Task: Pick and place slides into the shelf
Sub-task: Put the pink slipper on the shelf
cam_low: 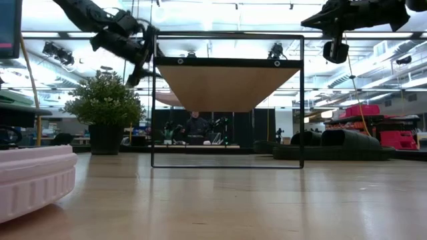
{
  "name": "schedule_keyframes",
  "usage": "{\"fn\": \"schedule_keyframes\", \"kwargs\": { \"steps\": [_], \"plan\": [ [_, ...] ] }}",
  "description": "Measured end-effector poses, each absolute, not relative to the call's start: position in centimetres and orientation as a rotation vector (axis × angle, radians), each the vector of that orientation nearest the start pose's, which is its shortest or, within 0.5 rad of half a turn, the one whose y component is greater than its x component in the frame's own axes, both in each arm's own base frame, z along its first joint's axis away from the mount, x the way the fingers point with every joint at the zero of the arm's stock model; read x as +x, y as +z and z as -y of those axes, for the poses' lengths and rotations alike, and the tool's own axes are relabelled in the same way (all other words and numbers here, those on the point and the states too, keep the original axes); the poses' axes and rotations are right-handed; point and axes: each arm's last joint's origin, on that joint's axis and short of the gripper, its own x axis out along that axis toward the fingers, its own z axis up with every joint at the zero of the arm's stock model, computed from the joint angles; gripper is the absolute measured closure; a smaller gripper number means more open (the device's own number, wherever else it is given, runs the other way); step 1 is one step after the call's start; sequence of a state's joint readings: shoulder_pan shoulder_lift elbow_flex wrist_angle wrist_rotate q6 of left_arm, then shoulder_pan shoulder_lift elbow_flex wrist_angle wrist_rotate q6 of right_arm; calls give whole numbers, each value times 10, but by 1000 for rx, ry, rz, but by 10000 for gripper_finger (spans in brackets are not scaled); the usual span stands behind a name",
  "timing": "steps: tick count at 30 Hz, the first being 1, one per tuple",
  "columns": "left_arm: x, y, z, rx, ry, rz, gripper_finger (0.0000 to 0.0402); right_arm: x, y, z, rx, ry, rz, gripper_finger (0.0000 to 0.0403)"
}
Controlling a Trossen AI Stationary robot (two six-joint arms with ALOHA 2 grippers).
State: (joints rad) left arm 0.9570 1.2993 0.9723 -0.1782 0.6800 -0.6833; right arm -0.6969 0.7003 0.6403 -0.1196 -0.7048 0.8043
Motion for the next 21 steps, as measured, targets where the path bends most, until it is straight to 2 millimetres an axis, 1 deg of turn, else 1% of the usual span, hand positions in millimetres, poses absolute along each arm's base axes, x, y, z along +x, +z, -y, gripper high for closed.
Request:
{"fn": "schedule_keyframes", "kwargs": {
  "steps": [3, 6, 9, 13, 16, 21],
  "plan": [
    [181, 315, -216, -976, 352, -209, 184, 131, 303, 85, 919, -48, -134, 389],
    [189, 343, -207, -915, 295, -167, 183, 131, 303, 85, 919, -47, -135, 387],
    [203, 372, -192, -882, 225, -127, 185, 130, 303, 85, 918, -44, -135, 387],
    [226, 394, -163, -877, 169, -118, 191, 130, 303, 84, 905, -39, -135, 387],
    [243, 395, -138, -881, 157, -143, 195, 130, 303, 84, 897, -39, -135, 387],
    [266, 380, -95, -880, 231, -267, 194, 130, 303, 84, 896, -35, -136, 387]
  ]
}}
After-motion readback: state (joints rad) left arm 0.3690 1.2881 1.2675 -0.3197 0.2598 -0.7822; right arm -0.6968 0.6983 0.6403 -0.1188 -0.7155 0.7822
